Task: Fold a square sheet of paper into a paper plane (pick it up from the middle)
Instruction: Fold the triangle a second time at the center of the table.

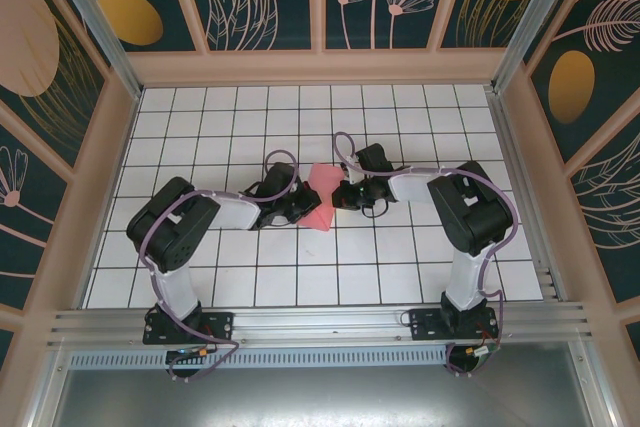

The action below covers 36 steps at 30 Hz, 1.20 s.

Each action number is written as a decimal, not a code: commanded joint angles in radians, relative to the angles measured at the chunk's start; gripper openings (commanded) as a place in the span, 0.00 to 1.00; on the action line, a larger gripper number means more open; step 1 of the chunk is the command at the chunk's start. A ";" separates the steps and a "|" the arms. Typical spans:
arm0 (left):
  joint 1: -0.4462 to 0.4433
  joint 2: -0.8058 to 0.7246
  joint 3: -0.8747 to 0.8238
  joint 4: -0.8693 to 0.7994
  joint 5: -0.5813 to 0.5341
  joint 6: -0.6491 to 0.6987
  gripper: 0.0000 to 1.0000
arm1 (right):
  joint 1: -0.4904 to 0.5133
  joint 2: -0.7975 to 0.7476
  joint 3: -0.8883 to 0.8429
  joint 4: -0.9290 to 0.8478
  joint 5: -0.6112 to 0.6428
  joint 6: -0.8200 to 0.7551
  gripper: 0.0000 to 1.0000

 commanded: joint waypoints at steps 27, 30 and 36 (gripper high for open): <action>0.005 0.046 -0.020 -0.077 -0.020 0.030 0.00 | 0.107 -0.199 -0.081 0.112 -0.017 0.248 0.06; 0.005 0.047 -0.020 -0.075 -0.018 0.030 0.00 | 0.121 -0.173 -0.091 0.108 0.001 0.266 0.03; 0.004 0.047 -0.023 -0.069 -0.018 0.028 0.00 | 0.137 -0.152 -0.101 0.097 0.010 0.277 0.00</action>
